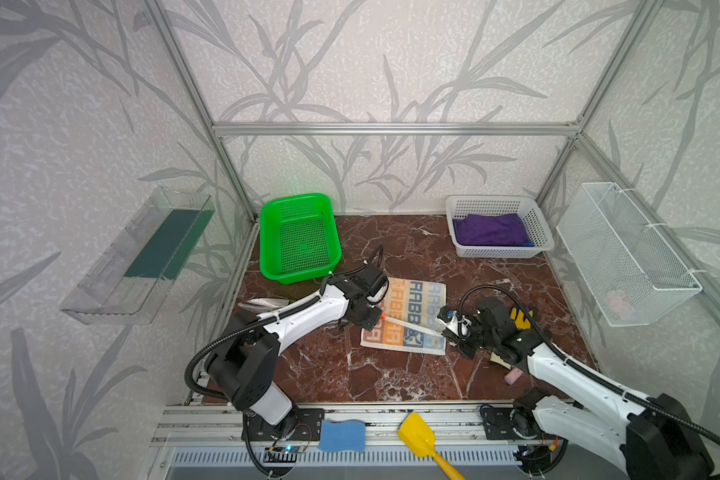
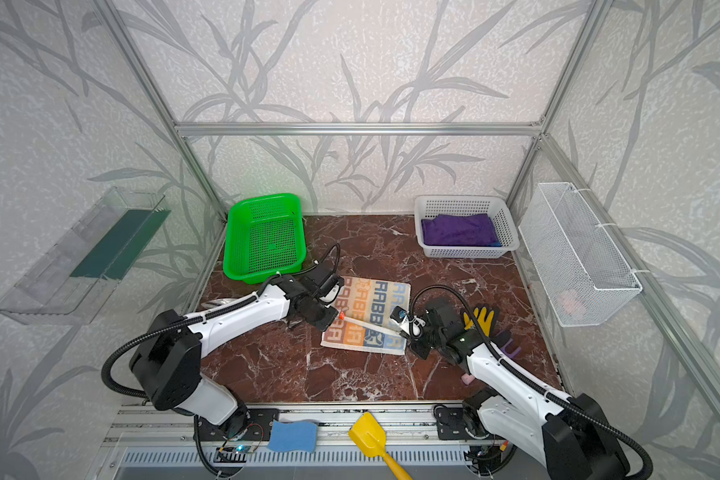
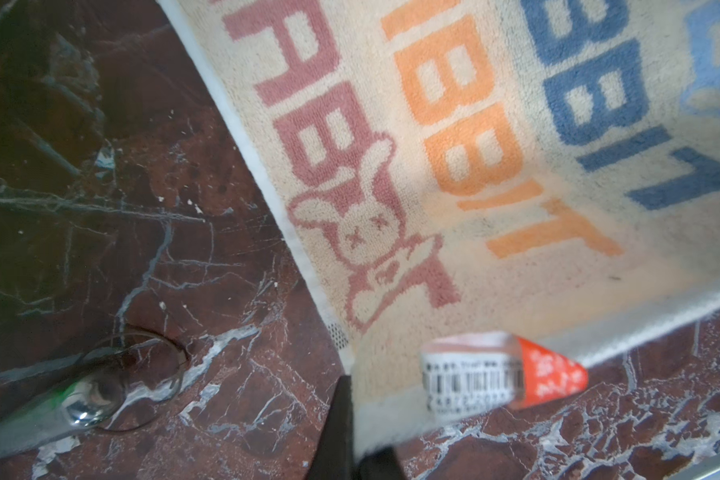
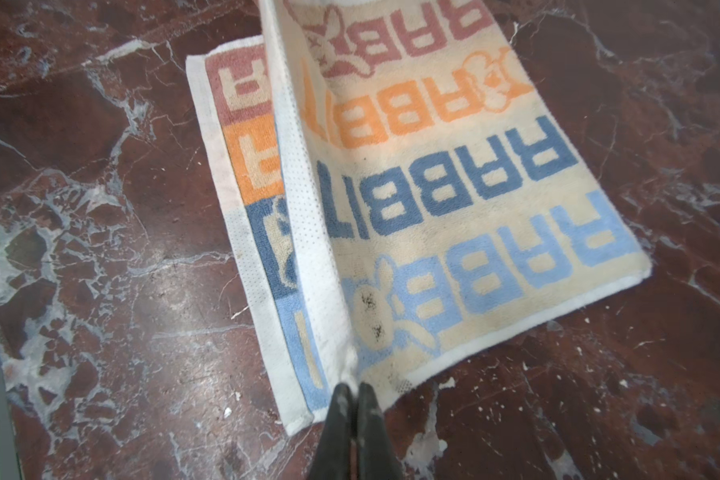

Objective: Fold and stack the towels
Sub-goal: 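Release the towel edge and draw both grippers back toward the robot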

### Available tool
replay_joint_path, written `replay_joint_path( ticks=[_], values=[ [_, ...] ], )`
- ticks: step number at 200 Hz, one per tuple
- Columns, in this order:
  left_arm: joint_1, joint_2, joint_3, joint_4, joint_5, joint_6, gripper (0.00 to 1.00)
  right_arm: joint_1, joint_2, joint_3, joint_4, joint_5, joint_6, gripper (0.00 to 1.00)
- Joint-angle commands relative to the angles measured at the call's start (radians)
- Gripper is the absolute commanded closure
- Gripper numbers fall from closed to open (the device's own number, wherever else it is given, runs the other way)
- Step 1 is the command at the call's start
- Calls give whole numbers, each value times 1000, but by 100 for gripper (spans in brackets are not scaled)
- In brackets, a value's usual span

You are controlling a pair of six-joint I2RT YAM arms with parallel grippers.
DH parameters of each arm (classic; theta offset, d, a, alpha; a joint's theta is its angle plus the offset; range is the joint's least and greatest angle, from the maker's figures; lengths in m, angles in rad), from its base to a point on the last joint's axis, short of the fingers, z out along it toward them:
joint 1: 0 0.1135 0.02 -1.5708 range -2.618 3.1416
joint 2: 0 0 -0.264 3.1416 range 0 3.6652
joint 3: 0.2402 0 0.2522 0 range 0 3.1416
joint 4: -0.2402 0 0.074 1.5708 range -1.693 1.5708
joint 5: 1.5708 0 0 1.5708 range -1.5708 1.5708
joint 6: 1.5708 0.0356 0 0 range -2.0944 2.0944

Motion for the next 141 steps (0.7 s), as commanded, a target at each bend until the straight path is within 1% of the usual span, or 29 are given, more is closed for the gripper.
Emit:
replay_joint_path(
  ticks=[1, 14, 26, 40, 62, 68, 89, 109, 119, 125, 126, 127, 129, 134, 141],
  values=[
    [-2, 12, -19, -3, -11, -31, 97, 18, 34, 0, -45, -17, -65, 100],
    [-7, 14, -25, -2, 2, -33, 93, 21, 60, 10, -59, -37, -93, 100],
    [-8, 14, -34, -2, 13, -33, 84, 24, 81, 11, -54, -52, -107, 100],
    [-12, 14, -43, -7, 10, -42, 72, 26, 101, 15, -57, -72, -128, 95],
    [-11, 19, -48, -18, 8, -64, 60, 40, 119, 22, -62, -93, -149, 87],
    [-11, 19, -47, -20, 12, -70, 58, 43, 118, 27, -65, -87, -154, 83],
    [-15, -4, -47, -25, 20, -85, 55, 46, 85, 29, -67, -77, -156, 63],
    [-16, -40, -42, -44, -4, -96, 47, 46, 20, 21, -57, -93, -149, 52],
    [-16, -64, -38, -57, -20, -103, 37, 46, -18, 11, -37, -104, -143, 47],
    [-16, -80, -38, -62, -31, -108, 22, 46, -41, 3, -19, -100, -133, 46],
    [-16, -83, -37, -63, -33, -109, 19, 46, -45, 2, -16, -98, -132, 45],
    [-16, -87, -37, -64, -35, -109, 14, 47, -49, 1, -13, -96, -129, 45],
    [-16, -93, -38, -65, -40, -111, 8, 46, -56, -1, -9, -92, -126, 45],
    [-16, -108, -40, -68, -49, -112, 2, 46, -77, -4, 3, -79, -116, 45],
    [-16, -130, -44, -66, -63, -113, 1, 47, -100, -4, 23, -43, -87, 45]
  ],
)
